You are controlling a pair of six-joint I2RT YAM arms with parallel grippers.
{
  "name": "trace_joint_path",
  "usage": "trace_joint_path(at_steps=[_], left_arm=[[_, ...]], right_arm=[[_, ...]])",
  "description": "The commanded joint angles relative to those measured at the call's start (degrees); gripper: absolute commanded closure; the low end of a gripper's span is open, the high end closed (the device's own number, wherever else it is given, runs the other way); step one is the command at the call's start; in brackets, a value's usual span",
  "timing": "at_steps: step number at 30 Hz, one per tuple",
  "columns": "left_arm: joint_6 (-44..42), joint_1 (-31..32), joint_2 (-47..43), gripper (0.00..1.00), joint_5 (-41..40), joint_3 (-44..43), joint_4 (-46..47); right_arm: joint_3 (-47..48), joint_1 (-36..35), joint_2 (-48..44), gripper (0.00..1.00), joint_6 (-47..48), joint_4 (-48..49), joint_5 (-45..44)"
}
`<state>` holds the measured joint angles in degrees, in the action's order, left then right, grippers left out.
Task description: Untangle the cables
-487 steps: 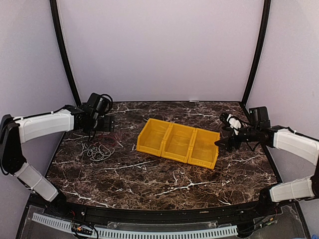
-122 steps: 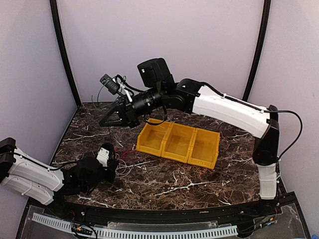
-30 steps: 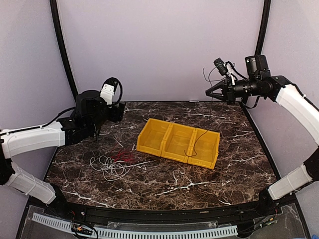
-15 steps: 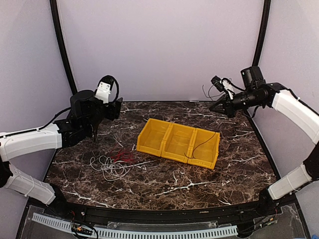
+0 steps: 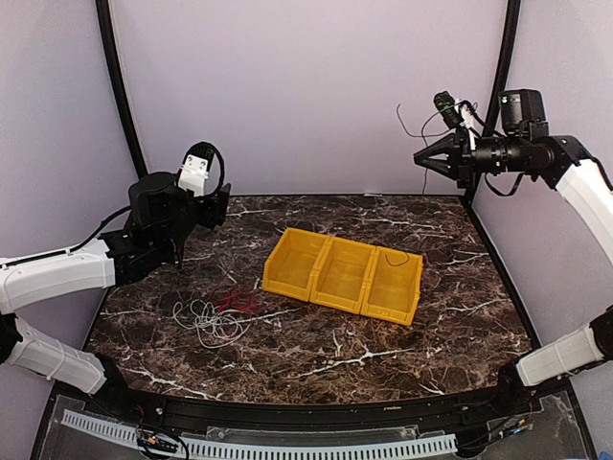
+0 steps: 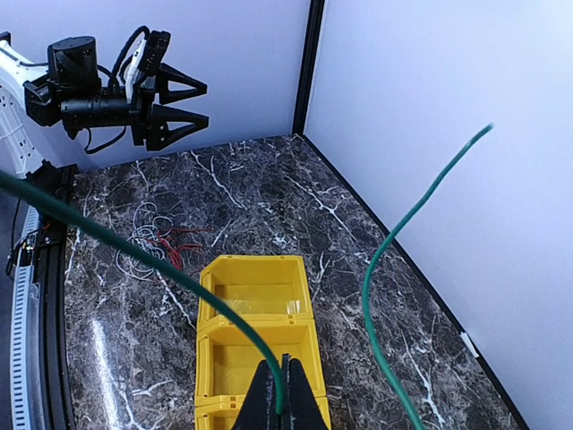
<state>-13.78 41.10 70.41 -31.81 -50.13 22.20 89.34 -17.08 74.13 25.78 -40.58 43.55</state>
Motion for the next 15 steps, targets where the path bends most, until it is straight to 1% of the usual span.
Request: trace_joint_path(at_steps=[1,8,15], left_arm=[[-0.98,0.03,-1.51,0.23,-0.60,0.91,1.69],[-1.33,0.02,-1.43,0.23,-0.55,1.09,1.96],[-1.48,0.03,-1.17,0.24,-0.23,1.13,1.88]], right_arm=[[-2.04,0.38,-0.36,1.00,-0.09,0.98,-0.90],[-10.18,0.38,-1.57,1.00,2.11,2.98,-4.52],[-15.99,0.31,-1.25,1.00,1.60,3.86,-0.46]])
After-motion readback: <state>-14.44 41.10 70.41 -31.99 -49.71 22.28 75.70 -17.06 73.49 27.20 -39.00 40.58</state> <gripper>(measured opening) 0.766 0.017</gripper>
